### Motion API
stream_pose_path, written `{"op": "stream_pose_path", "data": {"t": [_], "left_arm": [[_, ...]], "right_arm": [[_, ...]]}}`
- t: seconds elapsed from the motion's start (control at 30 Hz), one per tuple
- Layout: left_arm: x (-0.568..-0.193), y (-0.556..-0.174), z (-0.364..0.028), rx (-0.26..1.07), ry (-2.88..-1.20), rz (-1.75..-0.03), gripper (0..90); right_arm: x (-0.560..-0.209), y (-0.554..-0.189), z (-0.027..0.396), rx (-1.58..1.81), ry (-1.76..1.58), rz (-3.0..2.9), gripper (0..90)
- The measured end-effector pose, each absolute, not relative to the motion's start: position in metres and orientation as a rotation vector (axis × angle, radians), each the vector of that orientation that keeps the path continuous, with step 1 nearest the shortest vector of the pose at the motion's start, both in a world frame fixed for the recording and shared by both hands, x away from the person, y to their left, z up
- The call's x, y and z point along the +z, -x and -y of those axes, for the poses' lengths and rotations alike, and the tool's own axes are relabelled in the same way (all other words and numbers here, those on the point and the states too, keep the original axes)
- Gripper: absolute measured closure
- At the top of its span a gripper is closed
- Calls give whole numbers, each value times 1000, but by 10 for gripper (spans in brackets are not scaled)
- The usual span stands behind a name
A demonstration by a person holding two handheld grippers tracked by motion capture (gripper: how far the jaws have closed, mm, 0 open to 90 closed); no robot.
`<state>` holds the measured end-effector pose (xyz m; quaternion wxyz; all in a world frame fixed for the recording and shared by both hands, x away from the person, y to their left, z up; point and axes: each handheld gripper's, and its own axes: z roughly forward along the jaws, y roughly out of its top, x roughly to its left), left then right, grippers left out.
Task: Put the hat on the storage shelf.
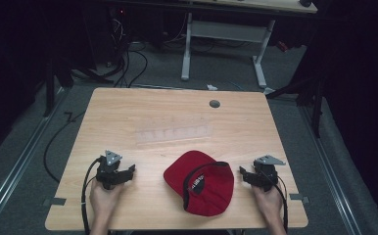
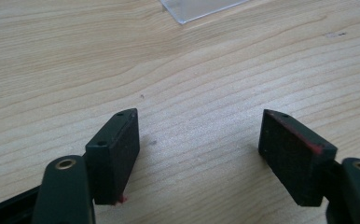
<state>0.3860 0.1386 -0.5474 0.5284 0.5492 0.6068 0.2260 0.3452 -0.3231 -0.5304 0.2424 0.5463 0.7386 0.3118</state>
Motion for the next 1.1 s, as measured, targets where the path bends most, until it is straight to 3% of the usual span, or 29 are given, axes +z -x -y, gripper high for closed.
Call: {"op": "stream_pose_path", "data": {"t": [1.1], "left_arm": [[-547,-385,-138,539,-1313,-1450,277]], "right_arm": [[-531,-346,322,851,-1486,-2033,304]]}}
